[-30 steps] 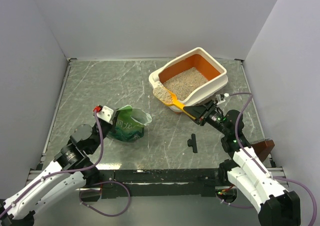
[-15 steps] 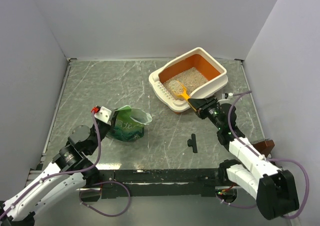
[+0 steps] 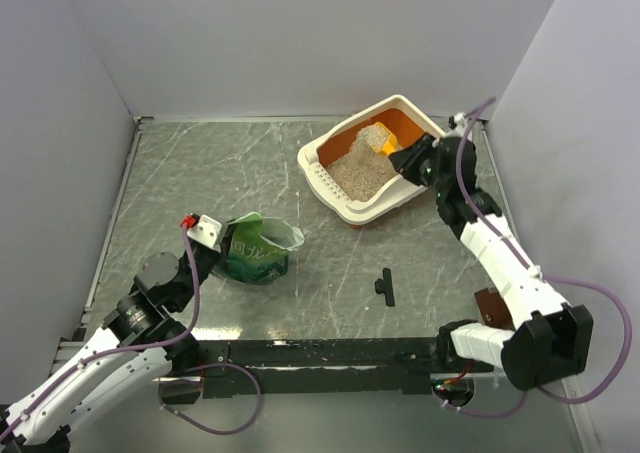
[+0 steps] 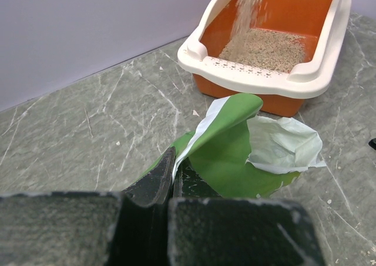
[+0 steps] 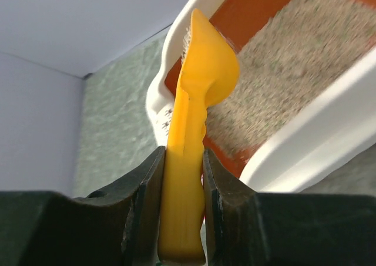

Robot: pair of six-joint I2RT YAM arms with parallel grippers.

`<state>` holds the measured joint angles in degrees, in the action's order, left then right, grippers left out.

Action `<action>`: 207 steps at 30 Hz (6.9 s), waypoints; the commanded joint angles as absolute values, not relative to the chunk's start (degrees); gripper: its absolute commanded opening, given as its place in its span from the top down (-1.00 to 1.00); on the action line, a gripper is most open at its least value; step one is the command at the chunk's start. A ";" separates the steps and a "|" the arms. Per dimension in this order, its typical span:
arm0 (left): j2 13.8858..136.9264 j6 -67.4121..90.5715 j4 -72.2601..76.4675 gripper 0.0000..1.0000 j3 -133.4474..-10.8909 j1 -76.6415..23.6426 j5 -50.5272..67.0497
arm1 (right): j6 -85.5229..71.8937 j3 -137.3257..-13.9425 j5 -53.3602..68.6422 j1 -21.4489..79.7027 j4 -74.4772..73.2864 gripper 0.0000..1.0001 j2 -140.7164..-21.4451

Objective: Fill the litter box with clean litter

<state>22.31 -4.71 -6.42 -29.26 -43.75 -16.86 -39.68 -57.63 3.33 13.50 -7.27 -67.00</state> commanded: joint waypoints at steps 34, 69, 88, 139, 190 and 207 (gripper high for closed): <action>21.18 -3.60 -3.43 0.99 -31.20 -43.94 -17.31 | 11.80 -91.84 -22.72 45.97 -36.46 1.00 -72.18; 21.80 -3.34 -3.34 0.99 -31.29 -43.86 -14.24 | -19.78 -90.34 24.34 44.65 -47.99 1.00 -79.35; 24.08 -1.94 -3.51 0.99 -31.90 -44.03 -10.45 | -18.90 -99.39 26.03 43.95 -56.85 1.00 -99.39; 27.42 -1.76 -4.48 0.99 -31.99 -44.12 -10.81 | -76.02 -53.09 51.50 45.27 61.60 1.00 -111.54; 26.54 -2.90 -3.60 0.99 -31.20 -44.30 -12.39 | -77.17 -15.21 46.32 31.56 58.64 1.00 -67.52; 23.91 -2.90 -3.08 0.99 -30.94 -44.38 -16.43 | -73.65 -10.99 42.37 28.74 33.49 1.00 -43.96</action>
<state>25.30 -2.96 -9.23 -30.44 -44.18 -14.15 -73.69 -11.77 43.07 29.21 36.91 -48.40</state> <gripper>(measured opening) 0.013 0.341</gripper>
